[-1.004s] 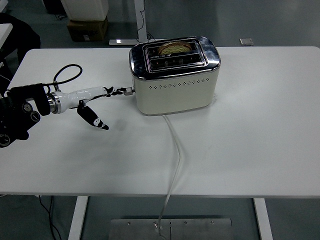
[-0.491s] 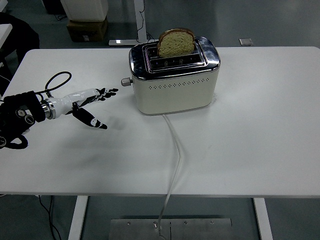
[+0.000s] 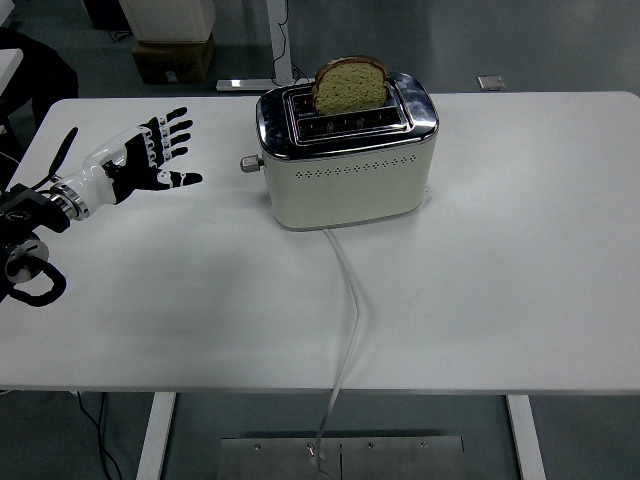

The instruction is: Press down toaster

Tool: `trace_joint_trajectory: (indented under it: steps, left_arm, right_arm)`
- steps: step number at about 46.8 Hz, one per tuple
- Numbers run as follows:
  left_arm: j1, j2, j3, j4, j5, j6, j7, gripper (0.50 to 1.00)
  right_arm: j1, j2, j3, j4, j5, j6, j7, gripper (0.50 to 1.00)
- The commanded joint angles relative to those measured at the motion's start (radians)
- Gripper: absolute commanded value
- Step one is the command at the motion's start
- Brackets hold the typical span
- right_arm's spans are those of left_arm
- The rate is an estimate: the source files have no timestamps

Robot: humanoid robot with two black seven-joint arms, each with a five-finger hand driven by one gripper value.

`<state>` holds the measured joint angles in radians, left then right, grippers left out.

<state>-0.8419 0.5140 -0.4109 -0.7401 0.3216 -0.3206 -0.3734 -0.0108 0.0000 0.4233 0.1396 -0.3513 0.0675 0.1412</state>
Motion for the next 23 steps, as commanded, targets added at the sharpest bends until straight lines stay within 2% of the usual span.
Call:
trace_joint_trajectory:
  steps: [1,10,13,18,23]
  left_arm:
    - [0.007,-0.012,0.0,0.025,-0.102,0.002,-0.001,1.0]
    - [0.033,-0.103,-0.008,0.169,-0.285,0.0,-0.002,1.0]
    - [0.037,-0.127,-0.02,0.218,-0.334,-0.005,-0.018,1.0]
    - [0.046,-0.16,-0.031,0.28,-0.387,-0.008,-0.05,1.0]
    - [0.046,-0.187,-0.057,0.309,-0.41,-0.006,-0.051,1.0]
  right_arm:
    - [0.0,0.0,0.0,0.0,0.0,0.0,0.001,1.0]
    - [0.0,0.0,0.0,0.0,0.0,0.0,0.0,0.998]
    - [0.0,0.0,0.0,0.0,0.0,0.0,0.0,1.0]
    - [0.0,0.0,0.0,0.0,0.0,0.0,0.0,1.0]
    - [0.0,0.0,-0.001,0.002,-0.006,0.0,0.001,1.0]
